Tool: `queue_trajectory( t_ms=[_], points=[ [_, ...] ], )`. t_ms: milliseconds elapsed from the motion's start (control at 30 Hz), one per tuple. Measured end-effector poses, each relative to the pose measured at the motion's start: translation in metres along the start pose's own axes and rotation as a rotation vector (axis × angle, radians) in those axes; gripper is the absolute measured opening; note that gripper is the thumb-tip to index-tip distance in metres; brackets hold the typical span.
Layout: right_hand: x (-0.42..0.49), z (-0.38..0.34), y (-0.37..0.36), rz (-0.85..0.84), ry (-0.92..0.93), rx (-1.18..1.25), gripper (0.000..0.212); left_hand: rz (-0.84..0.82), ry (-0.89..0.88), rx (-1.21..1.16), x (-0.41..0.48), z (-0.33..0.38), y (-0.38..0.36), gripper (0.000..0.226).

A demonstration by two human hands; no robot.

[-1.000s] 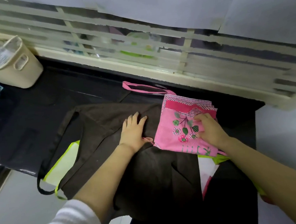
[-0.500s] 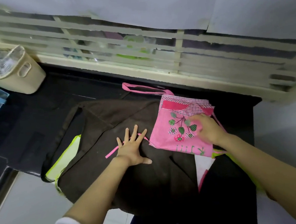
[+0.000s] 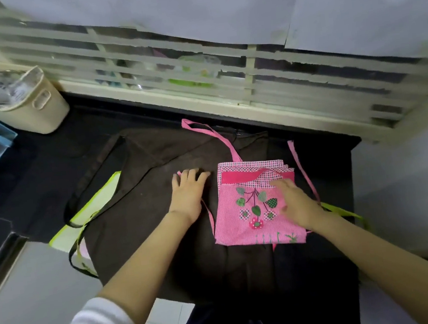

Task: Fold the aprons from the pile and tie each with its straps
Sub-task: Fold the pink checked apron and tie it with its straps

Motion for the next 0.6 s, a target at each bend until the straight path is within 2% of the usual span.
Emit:
queue_trajectory(
  t_ms=[100, 167, 233, 333, 433, 500, 600],
  points=[
    [-0.012, 0.004, -0.003, 0.244, -0.133, -0.140, 0.069, 0.208, 0.072, -0.242, -0.022, 0.009, 0.006, 0.053],
    [-0.021, 0.003, -0.007, 0.390, -0.130, -0.120, 0.068, 0.168, 0.142, -0.440, -0.032, 0.023, -0.004, 0.034],
    [-0.027, 0.005, -0.011, 0.469, -0.134, 0.007, 0.066, 0.044, 0.207, -0.612, -0.038, 0.038, -0.019, 0.029],
    [-0.029, 0.014, -0.013, 0.443, -0.258, 0.149, 0.051, -0.083, 0.320, -0.784, -0.042, 0.051, -0.033, 0.036],
    [-0.027, 0.027, -0.014, 0.330, -0.366, -0.016, 0.046, -0.125, 0.375, -0.778, -0.045, 0.054, -0.036, 0.030],
    [-0.025, 0.035, -0.016, 0.201, -0.415, -0.070, 0.045, -0.091, 0.338, -0.771, -0.048, 0.057, -0.030, 0.015],
    [-0.024, 0.037, -0.020, 0.128, -0.347, 0.091, 0.028, 0.041, 0.269, -0.799, -0.059, 0.064, -0.015, 0.017]
  ],
)
Point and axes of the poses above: each hand's wrist, its own x-axis towards the middle knuckle, its own y-axis out of the back of the hand, z = x × y, the point moved 4 cm from there along x, towards the middle knuckle, and after that the axes turned 1 degree about x, right-handed, at the moved point
